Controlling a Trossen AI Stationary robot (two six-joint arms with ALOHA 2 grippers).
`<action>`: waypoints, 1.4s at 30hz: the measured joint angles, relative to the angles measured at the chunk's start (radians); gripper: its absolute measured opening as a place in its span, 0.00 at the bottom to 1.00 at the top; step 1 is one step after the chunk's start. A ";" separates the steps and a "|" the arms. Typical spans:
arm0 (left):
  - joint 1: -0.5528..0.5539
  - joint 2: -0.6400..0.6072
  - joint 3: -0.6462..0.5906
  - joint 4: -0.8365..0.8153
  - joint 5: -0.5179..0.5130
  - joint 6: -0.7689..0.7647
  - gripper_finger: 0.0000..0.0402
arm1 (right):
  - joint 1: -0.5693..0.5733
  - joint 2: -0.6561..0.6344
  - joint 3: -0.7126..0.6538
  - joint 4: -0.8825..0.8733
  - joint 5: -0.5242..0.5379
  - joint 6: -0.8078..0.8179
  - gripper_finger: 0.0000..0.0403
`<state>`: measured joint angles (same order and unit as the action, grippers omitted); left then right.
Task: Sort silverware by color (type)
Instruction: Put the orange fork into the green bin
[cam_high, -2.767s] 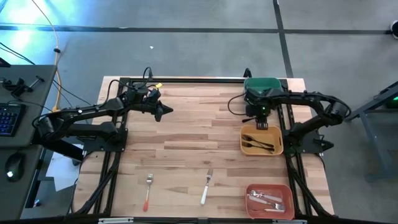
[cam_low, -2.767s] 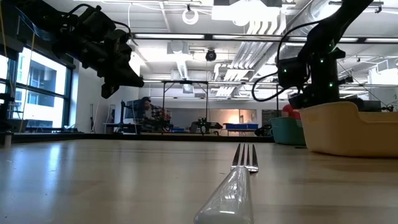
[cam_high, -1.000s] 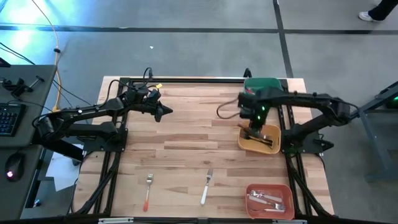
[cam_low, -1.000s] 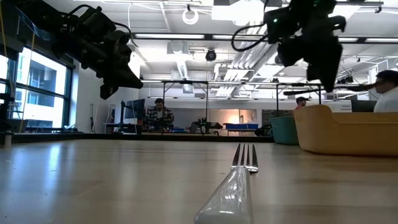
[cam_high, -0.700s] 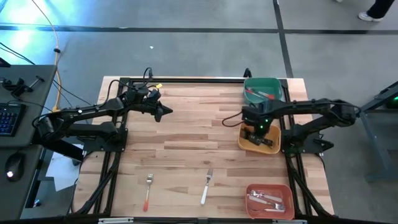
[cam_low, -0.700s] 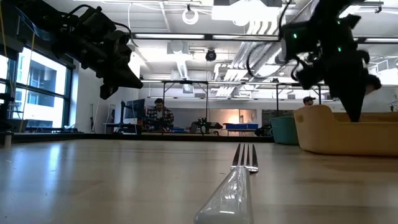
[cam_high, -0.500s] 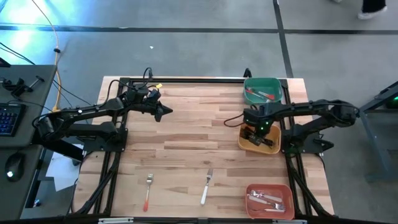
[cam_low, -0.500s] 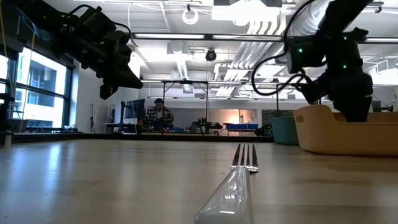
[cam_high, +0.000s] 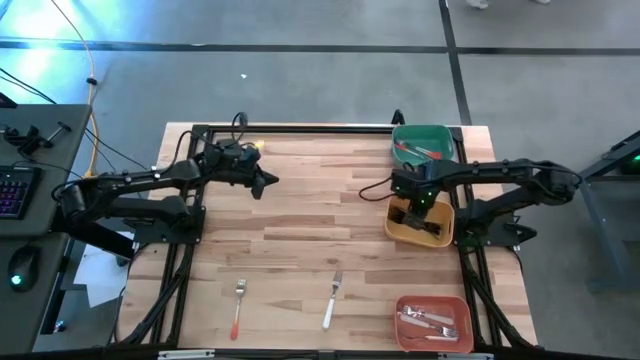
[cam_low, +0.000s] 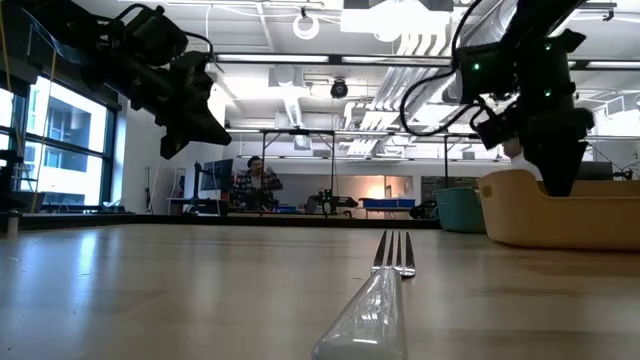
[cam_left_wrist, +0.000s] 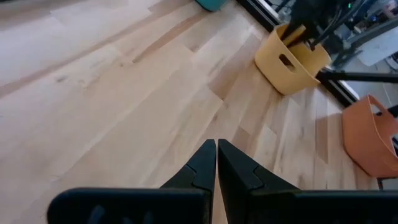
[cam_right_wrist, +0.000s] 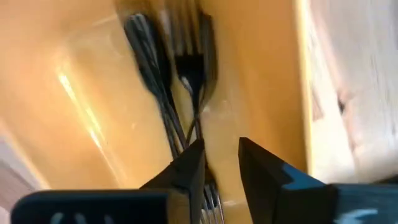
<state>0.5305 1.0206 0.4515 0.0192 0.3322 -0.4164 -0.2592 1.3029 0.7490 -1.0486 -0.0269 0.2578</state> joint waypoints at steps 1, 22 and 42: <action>-0.023 0.000 0.000 0.000 -0.017 -0.011 0.02 | 0.002 -0.012 -0.001 0.006 -0.001 -0.035 0.20; -0.617 0.008 0.268 -0.652 -0.439 -0.385 0.02 | 0.005 -0.381 -0.010 0.629 -0.059 -0.082 0.01; -1.261 0.308 0.367 -0.703 -0.358 -1.485 0.22 | 0.005 -0.333 -0.011 0.723 -0.071 -0.180 0.00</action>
<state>-0.7309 1.3283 0.8190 -0.6836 -0.0258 -1.9011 -0.2546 0.9695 0.7383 -0.3254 -0.0978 0.0780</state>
